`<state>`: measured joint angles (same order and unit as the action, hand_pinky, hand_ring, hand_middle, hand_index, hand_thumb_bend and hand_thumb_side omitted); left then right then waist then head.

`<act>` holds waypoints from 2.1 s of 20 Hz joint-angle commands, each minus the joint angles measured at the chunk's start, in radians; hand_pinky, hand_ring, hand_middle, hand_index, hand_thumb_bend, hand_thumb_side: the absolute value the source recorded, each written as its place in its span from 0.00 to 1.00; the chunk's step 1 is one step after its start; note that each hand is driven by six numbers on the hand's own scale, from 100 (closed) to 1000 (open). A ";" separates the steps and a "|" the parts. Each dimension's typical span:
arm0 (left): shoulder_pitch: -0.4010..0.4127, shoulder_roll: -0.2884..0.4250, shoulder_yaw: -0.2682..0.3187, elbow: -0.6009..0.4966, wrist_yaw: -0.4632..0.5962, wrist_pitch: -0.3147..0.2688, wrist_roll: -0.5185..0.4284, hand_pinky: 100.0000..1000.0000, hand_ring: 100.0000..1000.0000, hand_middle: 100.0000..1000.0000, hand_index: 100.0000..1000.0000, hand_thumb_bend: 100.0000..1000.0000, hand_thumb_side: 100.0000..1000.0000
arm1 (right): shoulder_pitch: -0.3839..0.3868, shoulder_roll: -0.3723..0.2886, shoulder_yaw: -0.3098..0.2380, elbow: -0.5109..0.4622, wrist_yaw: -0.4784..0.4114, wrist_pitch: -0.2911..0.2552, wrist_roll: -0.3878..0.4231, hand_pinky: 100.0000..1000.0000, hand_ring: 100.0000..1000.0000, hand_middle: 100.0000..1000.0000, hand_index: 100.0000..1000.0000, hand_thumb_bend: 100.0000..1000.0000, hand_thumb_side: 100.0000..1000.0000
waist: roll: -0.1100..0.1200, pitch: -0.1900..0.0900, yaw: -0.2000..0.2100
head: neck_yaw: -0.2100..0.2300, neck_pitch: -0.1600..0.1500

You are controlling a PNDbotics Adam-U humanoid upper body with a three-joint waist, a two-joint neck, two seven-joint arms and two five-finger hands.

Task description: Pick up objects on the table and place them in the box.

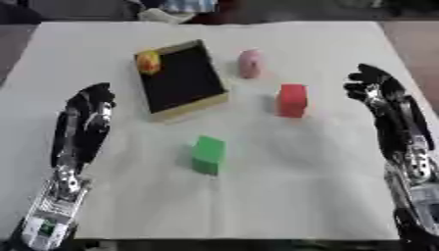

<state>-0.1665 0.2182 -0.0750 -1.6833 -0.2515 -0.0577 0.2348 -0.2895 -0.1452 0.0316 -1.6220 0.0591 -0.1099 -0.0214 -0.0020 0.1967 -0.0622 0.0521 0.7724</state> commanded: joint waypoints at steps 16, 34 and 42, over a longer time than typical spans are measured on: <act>-0.005 0.007 0.006 -0.015 0.000 -0.002 -0.004 0.74 0.60 0.57 0.77 0.05 0.79 | -0.093 -0.056 0.005 0.020 0.042 0.005 0.014 0.77 0.71 0.70 0.85 0.00 0.66 | 0.002 -0.013 0.007 | -0.005 -0.002; 0.001 0.010 -0.005 -0.010 0.001 -0.003 -0.015 0.74 0.60 0.57 0.77 0.05 0.79 | -0.492 -0.183 0.163 0.402 0.392 -0.097 0.367 0.83 0.86 0.88 0.99 0.00 0.55 | -0.001 -0.022 0.025 | -0.015 -0.002; 0.006 0.012 -0.004 -0.009 0.001 -0.003 -0.015 0.74 0.60 0.57 0.77 0.05 0.79 | -0.610 -0.181 0.183 0.607 0.645 -0.224 0.497 0.85 0.93 0.94 1.00 0.19 0.50 | -0.003 -0.023 0.028 | -0.016 -0.002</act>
<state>-0.1571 0.2182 -0.0817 -1.6820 -0.2510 -0.0594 0.2227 -0.8740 -0.3051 0.2200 -1.0313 0.6622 -0.3145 0.4620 -0.0023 0.1957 -0.0351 0.0384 0.7724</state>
